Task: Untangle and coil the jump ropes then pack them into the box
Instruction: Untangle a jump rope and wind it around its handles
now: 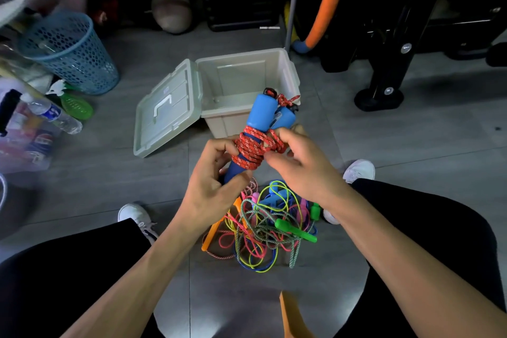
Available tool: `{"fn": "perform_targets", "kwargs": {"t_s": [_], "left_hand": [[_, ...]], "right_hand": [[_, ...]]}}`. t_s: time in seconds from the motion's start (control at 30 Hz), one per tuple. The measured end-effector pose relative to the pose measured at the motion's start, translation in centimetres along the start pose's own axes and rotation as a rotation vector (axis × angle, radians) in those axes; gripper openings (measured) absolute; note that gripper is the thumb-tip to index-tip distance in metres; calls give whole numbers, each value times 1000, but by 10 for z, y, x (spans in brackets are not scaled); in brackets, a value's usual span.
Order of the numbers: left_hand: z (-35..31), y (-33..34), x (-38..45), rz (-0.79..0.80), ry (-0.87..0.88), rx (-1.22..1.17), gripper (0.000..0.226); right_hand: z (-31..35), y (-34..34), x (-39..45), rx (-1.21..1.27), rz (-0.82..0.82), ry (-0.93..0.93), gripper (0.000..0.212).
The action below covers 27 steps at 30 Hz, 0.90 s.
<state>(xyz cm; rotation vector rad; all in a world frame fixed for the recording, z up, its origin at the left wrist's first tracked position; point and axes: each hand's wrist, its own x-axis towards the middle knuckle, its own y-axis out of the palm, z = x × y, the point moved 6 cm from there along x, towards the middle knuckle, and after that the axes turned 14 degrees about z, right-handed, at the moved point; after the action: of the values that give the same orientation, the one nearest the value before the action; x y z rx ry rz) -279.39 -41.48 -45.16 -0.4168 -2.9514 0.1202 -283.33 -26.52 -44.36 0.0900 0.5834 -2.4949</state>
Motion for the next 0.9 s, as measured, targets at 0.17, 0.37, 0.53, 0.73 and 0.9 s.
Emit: {"fn": "perform_targets", "kwargs": {"t_s": [0.17,0.37,0.53,0.73,0.9], "left_hand": [[2,4,0,-41,-51,-15,31],[0,7,4,-42,-74,-38,30],[1,7,2,-44,-113,-28,29],[-7,11,-3,-77,-106,28,27],[-9,10,-3,-81,-143,73,28]], "right_hand": [[2,-7,-1,-181,-138,-33,14],[5,-13,-3,-269,-185,-87,25],[12,-17,-9,-527,-308,-231,36],[23,-9,-16,-801,-460,-348,29],[19,-9,-13,-786,-453,-335,32]]}}
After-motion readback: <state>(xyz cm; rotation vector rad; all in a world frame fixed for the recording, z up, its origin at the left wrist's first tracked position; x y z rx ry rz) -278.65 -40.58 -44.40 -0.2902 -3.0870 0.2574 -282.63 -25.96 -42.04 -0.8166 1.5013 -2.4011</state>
